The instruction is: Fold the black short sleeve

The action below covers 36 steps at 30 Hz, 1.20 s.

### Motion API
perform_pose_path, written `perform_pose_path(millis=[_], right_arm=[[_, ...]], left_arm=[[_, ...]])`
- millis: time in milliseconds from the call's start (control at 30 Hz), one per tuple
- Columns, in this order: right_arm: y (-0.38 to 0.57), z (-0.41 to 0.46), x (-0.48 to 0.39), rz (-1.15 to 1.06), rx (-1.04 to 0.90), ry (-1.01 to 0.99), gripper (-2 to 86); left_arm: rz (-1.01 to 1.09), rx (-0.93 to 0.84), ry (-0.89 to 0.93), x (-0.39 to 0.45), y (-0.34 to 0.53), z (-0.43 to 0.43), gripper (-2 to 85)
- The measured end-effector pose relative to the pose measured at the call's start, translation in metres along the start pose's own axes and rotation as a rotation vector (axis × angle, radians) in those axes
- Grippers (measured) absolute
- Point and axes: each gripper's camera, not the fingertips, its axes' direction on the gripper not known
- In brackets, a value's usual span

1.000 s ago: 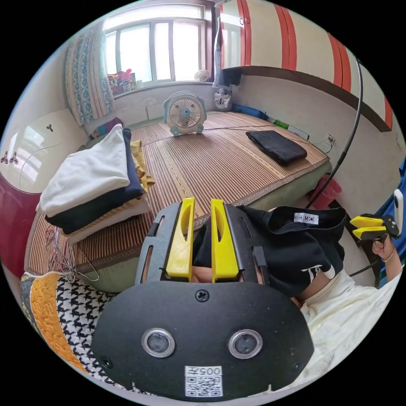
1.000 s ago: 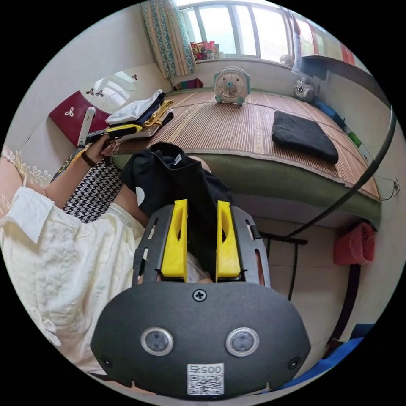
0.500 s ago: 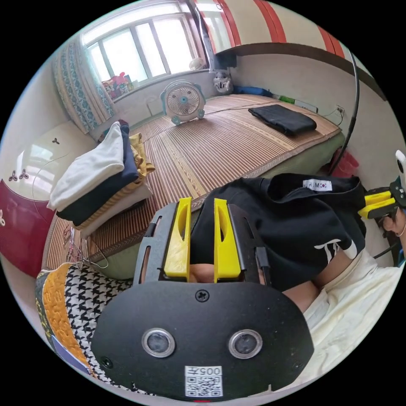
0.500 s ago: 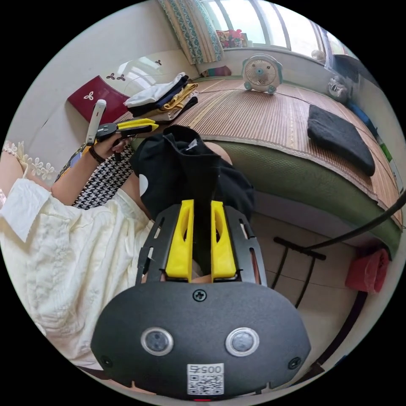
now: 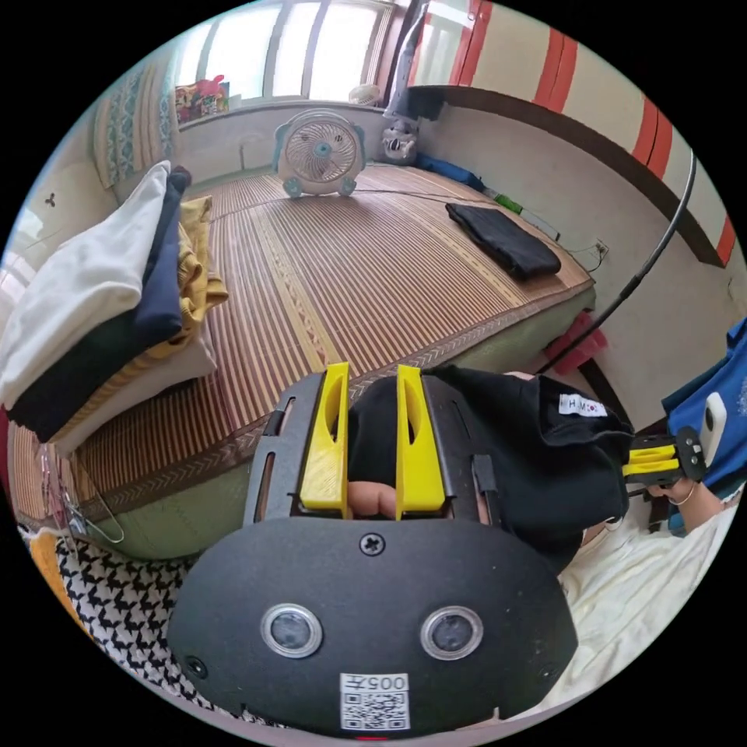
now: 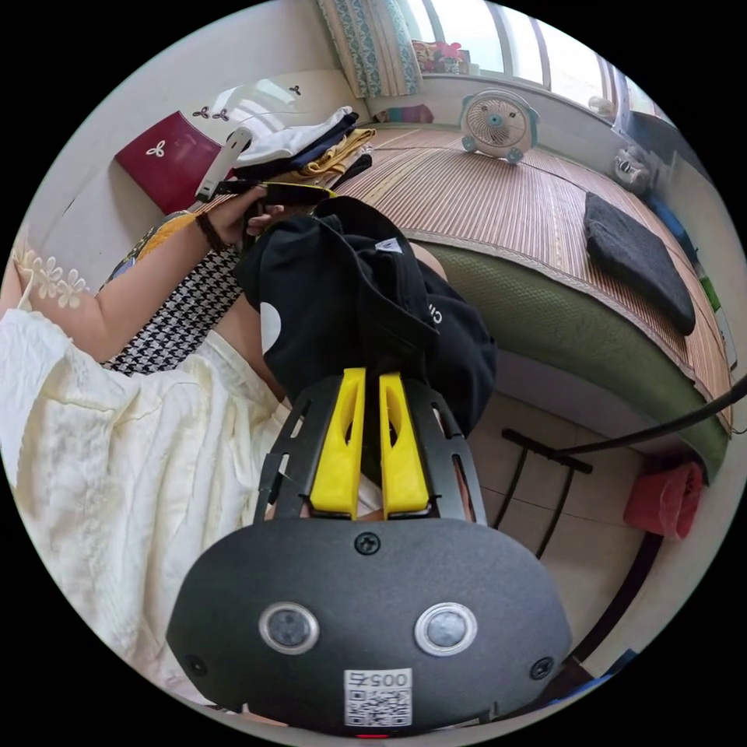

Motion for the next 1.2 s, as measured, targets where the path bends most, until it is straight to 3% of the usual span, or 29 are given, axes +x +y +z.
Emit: perform_pose_path(millis=[267, 400, 567, 800, 1033, 1200], right_arm=[[0.001, -0.007, -0.011, -0.026, -0.015, 0.005, 2.9], [0.004, -0.014, -0.018, -0.028, -0.010, 0.001, 2.9], [0.012, -0.025, -0.026, -0.021, -0.003, -0.017, 2.2], [0.022, -0.062, -0.035, -0.078, -0.073, 0.020, -1.2], [0.038, -0.148, -0.052, 0.008, 0.116, 0.212, -1.4], [0.024, -0.205, -0.092, -0.039, 0.280, 0.469, -1.4]], left_arm=[[0.088, -0.207, 0.201, -0.039, 0.003, 0.045, 9.3], [0.042, -0.199, 0.294, -0.052, 0.015, 0.042, 5.4], [0.060, -0.163, 0.246, -0.048, 0.035, 0.022, 2.9], [0.152, -0.019, 0.058, -0.014, 0.076, -0.063, 1.7], [0.149, 0.162, 0.014, -0.004, 0.130, -0.176, 1.0], [0.125, 0.420, -0.076, 0.013, 0.165, -0.282, 0.7]])
